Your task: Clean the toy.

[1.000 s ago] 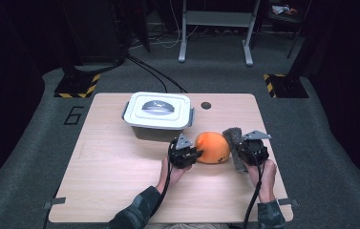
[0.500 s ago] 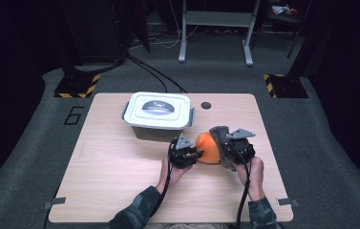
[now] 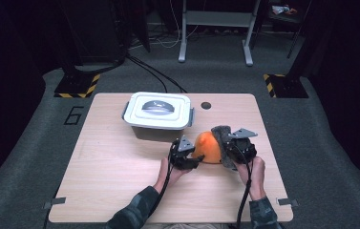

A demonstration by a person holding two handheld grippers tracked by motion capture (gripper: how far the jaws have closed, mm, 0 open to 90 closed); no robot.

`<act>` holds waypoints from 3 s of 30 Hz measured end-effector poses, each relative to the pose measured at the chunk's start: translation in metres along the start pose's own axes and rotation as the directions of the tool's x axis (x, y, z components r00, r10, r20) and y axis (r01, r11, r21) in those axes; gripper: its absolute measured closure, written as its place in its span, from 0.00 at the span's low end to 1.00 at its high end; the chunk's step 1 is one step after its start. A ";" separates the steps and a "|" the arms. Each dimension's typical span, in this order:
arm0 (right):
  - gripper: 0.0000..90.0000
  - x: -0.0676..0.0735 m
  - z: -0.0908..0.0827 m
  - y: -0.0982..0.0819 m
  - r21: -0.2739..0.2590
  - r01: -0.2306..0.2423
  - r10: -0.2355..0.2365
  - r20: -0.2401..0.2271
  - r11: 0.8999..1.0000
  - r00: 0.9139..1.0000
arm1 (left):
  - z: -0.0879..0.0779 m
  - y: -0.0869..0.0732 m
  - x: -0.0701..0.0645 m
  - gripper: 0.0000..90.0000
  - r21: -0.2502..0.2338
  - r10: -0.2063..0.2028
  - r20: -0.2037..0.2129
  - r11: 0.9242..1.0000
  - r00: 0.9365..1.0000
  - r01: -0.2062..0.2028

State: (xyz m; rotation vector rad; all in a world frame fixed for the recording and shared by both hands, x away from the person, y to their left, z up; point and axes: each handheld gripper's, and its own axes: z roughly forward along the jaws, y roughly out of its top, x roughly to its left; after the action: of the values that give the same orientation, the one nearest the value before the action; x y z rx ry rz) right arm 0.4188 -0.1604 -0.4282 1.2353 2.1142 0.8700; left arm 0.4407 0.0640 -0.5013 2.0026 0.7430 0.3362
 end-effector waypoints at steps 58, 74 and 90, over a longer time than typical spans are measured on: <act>0.83 -0.036 0.008 -0.022 0.051 -0.115 0.111 0.073 0.992 0.991 | -0.012 0.006 0.001 0.88 -0.025 -0.073 0.036 0.997 0.997 0.074; 0.83 0.015 -0.010 0.018 -0.072 0.045 -0.050 -0.068 0.996 0.996 | -0.012 0.008 -0.001 0.88 -0.022 -0.062 0.043 0.998 0.997 0.063; 0.82 -0.024 0.014 -0.016 0.059 -0.083 0.081 0.022 0.995 0.996 | -0.011 0.008 -0.001 0.88 -0.024 -0.060 0.045 0.998 0.997 0.061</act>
State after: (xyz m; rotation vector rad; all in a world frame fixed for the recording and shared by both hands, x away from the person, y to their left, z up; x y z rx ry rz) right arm 0.4301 -0.1841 -0.4461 1.3645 2.1009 0.8312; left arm 0.4375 0.0681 -0.4892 1.9534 0.7663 0.2643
